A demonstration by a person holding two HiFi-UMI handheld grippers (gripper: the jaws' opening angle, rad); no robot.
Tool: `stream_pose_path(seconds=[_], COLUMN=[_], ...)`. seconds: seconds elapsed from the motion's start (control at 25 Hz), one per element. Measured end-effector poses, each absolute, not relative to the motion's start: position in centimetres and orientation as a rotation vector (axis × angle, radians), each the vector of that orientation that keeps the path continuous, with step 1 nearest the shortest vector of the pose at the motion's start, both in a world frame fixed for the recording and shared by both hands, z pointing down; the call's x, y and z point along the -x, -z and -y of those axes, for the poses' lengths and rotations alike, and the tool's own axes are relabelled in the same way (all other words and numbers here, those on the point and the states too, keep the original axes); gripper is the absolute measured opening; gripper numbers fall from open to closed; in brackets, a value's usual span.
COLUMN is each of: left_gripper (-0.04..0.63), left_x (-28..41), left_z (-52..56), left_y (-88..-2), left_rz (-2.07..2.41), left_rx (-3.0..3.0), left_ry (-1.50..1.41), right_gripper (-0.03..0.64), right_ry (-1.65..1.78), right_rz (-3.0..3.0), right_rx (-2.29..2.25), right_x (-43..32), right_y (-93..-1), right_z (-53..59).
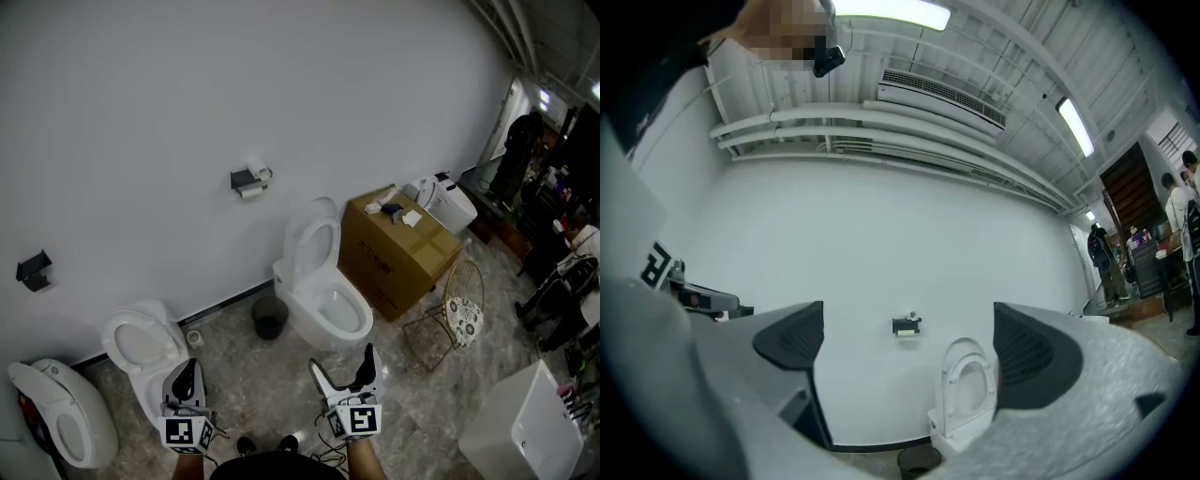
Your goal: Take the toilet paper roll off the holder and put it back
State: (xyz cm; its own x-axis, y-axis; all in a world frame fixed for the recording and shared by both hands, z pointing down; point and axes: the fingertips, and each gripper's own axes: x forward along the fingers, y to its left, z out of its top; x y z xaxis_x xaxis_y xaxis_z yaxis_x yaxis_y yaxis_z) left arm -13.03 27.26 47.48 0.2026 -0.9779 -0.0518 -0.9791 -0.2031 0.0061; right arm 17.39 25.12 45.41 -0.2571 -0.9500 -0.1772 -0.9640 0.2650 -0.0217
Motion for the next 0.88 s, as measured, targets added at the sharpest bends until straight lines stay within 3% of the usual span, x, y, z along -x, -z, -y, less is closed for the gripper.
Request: stream_pose_path(seconds=[0.36,0.88], left_gripper=[0.003,0.003], left_x=[13.6,16.8], left_z=[-27.5,-29.0], left_y=[-47.8,-47.0], left_rz=[-1.964,-1.938], left_rx=[2.418,2.452], left_ry=[-0.079,-0.089], right_gripper=[0.581,0.581], right_ry=[-0.138,-0.128], right_rz=[-2.386,-2.368], right_rx=[1.803,1.864], right_x=[-16.7,-13.6], right_y=[-45.1,-45.6], right_z=[-25.4,-27.7])
